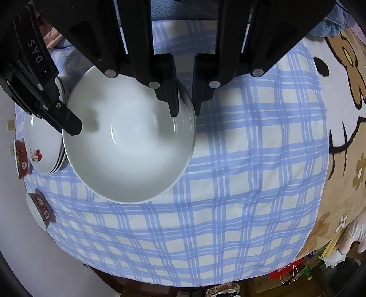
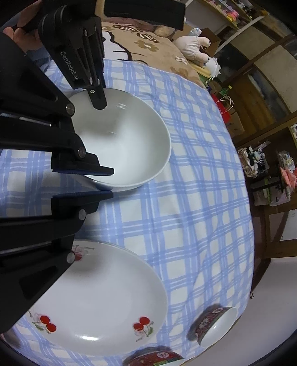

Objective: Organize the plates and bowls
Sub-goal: 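Carry the white bowl with both grippers beside the cherry plate stack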

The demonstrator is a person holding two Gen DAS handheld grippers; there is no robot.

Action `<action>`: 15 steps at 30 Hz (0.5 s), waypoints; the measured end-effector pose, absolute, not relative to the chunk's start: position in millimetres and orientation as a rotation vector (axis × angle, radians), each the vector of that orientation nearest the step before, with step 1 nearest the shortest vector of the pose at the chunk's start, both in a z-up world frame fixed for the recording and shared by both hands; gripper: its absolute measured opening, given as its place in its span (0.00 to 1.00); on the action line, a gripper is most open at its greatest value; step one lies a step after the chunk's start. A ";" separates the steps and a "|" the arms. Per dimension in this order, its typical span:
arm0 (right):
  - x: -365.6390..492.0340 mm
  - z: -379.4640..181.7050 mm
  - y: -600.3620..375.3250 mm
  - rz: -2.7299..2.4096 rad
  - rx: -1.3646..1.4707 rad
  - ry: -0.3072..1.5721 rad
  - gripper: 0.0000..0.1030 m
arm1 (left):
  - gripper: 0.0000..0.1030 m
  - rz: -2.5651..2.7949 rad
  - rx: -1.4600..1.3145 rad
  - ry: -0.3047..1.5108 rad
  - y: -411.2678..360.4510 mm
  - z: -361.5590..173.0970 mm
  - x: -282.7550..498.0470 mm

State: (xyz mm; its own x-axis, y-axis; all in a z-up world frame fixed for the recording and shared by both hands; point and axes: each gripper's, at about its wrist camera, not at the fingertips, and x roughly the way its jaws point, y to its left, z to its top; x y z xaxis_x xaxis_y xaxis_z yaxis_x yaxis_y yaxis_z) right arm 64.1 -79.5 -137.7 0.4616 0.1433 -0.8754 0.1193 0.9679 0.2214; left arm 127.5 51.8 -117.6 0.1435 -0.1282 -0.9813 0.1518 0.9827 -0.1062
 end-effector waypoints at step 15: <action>64.6 -144.0 -81.5 0.025 0.273 1.109 0.14 | 0.11 -0.202 0.057 1.415 44.2 -123.5 132.0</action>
State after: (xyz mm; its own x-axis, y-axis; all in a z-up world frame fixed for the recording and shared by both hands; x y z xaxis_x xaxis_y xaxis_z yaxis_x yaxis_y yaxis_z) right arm 64.6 -81.5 -144.0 0.4485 0.1556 -0.8801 0.1155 0.9664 0.2297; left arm 132.0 44.2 -123.5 0.1411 -0.1060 -0.9843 0.1739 0.9814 -0.0808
